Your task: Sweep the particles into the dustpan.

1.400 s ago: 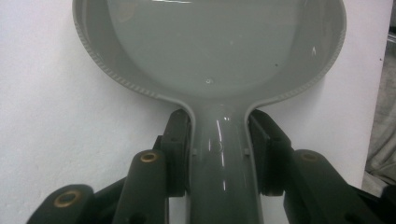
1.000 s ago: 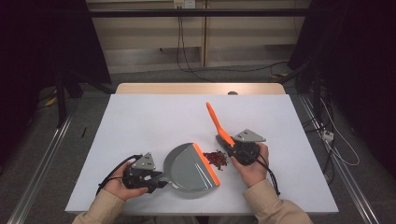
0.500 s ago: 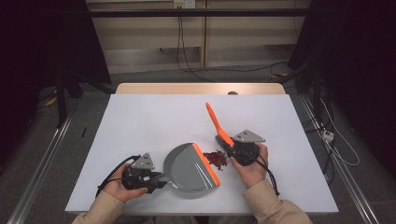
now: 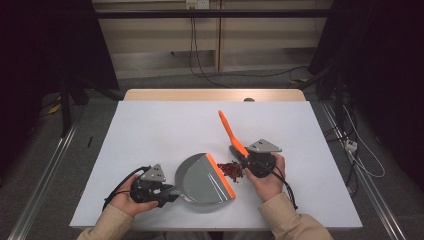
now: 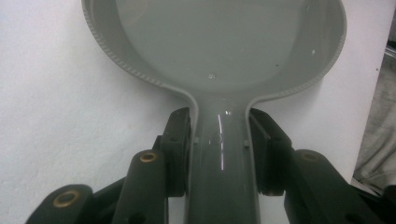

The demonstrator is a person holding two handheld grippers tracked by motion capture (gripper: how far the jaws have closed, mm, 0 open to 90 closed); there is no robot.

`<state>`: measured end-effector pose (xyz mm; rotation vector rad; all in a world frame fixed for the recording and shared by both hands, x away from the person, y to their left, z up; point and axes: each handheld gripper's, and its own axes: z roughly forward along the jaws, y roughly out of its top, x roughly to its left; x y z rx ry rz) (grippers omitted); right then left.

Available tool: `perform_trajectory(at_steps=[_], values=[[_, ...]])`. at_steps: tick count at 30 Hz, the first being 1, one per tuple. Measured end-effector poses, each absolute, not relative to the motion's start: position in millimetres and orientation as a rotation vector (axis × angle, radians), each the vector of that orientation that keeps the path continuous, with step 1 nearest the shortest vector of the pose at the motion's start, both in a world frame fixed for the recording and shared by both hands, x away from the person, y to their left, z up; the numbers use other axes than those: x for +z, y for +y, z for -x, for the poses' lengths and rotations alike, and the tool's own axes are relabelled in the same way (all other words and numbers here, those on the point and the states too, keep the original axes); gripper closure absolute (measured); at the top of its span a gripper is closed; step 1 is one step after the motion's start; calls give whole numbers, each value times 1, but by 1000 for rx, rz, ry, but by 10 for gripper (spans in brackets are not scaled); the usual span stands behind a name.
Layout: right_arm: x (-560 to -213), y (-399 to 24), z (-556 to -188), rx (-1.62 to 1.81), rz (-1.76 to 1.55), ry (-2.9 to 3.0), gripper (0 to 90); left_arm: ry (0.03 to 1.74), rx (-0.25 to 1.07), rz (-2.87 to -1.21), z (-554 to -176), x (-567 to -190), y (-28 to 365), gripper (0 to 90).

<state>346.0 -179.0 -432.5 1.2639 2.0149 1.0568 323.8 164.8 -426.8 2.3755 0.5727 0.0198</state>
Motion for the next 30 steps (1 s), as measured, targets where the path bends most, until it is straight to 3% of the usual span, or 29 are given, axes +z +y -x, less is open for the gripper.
perform_trajectory(at_steps=[30], values=[[-432, -166, -342, 1052, -1252, 2036, 707, 544, -4, -2382, -324, -425, 162, 623]])
